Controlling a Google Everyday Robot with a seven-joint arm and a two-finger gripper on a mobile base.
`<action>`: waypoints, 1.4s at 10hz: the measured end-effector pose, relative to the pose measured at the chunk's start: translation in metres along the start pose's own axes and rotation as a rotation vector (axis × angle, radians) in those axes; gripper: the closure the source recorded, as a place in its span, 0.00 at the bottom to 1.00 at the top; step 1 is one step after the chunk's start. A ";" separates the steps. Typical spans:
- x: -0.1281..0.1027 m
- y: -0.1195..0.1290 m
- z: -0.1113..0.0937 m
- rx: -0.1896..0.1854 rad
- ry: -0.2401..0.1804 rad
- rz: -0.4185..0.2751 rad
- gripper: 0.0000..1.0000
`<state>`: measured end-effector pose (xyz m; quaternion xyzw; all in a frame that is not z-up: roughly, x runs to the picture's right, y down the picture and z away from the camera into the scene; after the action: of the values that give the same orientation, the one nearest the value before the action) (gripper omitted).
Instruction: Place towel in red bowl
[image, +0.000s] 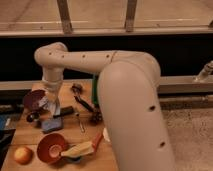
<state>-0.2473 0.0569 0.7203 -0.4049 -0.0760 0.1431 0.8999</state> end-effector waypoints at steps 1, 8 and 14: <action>0.015 0.008 -0.003 -0.011 0.006 0.013 1.00; 0.037 0.041 -0.005 -0.069 0.025 0.016 1.00; 0.025 0.066 0.035 -0.159 0.082 -0.046 1.00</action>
<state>-0.2451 0.1314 0.6937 -0.4788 -0.0594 0.0992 0.8703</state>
